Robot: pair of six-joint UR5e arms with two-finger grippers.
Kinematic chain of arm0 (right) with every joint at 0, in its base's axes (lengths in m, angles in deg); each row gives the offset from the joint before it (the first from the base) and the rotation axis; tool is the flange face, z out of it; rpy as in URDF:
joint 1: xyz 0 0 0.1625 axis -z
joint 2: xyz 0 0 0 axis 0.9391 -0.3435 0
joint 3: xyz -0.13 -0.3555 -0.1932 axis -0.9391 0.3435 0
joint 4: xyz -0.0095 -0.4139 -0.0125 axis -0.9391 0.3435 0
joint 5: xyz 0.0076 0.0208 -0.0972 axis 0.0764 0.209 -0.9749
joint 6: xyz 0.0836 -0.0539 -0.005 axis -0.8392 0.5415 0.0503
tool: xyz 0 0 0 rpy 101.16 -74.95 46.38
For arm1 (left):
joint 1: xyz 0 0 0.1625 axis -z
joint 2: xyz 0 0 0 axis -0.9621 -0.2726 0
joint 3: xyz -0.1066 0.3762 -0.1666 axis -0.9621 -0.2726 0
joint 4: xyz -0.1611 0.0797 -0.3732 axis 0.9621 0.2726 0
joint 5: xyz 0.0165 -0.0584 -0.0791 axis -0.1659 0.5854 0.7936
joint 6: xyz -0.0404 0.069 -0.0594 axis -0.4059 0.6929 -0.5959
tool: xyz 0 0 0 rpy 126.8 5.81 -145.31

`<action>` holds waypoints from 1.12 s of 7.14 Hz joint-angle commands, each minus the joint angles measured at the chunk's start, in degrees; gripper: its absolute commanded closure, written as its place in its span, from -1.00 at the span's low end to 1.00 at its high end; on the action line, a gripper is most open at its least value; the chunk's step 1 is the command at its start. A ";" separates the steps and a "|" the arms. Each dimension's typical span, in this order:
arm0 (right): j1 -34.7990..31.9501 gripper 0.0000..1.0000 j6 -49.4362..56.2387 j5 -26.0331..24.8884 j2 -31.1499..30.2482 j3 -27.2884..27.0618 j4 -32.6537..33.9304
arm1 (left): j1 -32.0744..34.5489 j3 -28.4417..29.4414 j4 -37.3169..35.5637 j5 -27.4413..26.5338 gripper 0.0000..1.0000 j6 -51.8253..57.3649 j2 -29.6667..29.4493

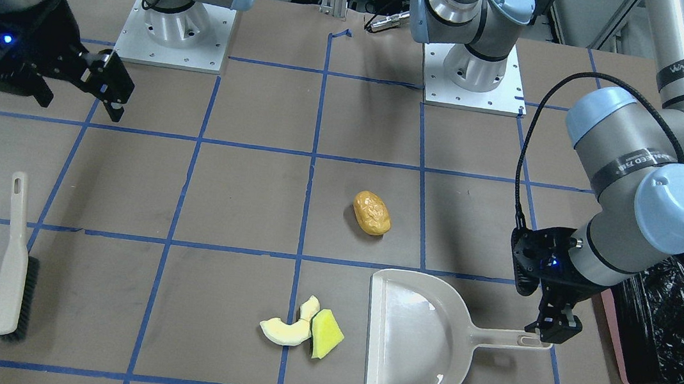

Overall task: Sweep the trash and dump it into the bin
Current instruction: 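Grasp the white dustpan handle with the left gripper while the right grasps the brush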

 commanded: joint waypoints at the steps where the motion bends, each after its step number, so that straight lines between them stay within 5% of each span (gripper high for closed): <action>1: 4.96 -1.00 15.01 -4.43 6.32 -2.04 6.38 | -0.39 1.20 -3.81 -0.11 -1.00 0.58 -3.37; 5: 13.23 -1.00 34.11 -7.02 17.29 -8.02 22.54 | -0.92 0.94 -5.95 0.15 -0.98 -1.70 -6.72; 8: 14.12 -0.77 34.24 -12.56 18.83 -13.11 22.41 | -1.44 0.85 -6.21 0.15 -0.87 -2.84 -7.51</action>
